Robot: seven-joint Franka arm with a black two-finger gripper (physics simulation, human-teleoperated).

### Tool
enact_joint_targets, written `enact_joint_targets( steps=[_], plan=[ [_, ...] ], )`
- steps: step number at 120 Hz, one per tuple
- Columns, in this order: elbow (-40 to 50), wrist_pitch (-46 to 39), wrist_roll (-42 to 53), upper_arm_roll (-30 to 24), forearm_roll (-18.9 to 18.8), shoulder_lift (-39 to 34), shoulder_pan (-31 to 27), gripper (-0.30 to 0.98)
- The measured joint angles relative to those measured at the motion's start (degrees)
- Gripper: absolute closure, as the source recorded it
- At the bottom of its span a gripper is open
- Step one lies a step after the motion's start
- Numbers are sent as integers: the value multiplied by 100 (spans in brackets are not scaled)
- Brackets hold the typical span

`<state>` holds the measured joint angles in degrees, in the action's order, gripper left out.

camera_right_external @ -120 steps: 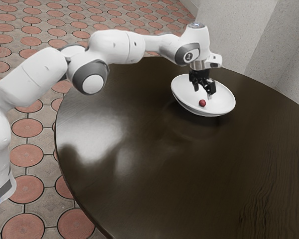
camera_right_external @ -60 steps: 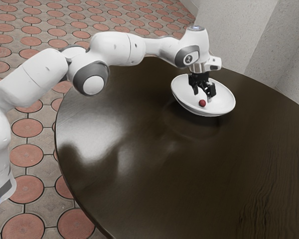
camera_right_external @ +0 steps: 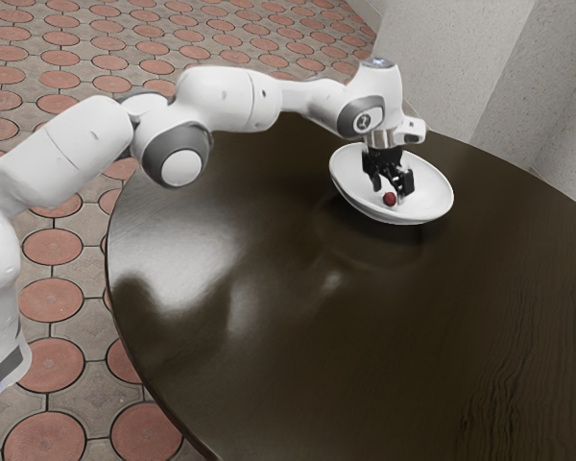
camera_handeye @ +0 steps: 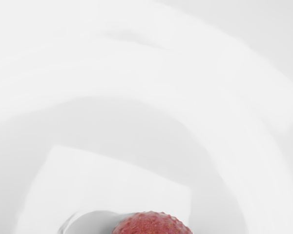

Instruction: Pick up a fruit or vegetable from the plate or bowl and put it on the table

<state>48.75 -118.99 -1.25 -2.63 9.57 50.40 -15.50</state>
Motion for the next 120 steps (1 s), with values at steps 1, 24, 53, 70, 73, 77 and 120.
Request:
enact_joint_targets(
  steps=[1, 24, 53, 70, 73, 77, 120],
  plan=[
    [-1, -4, 0, 0, -1, 3, 1, 16],
    [-3, -95, -1, 0, -8, 28, 0, 37],
    [-4, -141, -14, -11, -24, 28, -44, 55],
    [-40, -107, -37, 14, -56, -58, -45, 55],
    [-54, -88, -40, 18, -65, -113, -43, 56],
    [-91, -61, -44, 19, -84, -211, -37, 56],
    [-249, -15, 15, -607, -265, -563, 1628, 56]
  ],
)
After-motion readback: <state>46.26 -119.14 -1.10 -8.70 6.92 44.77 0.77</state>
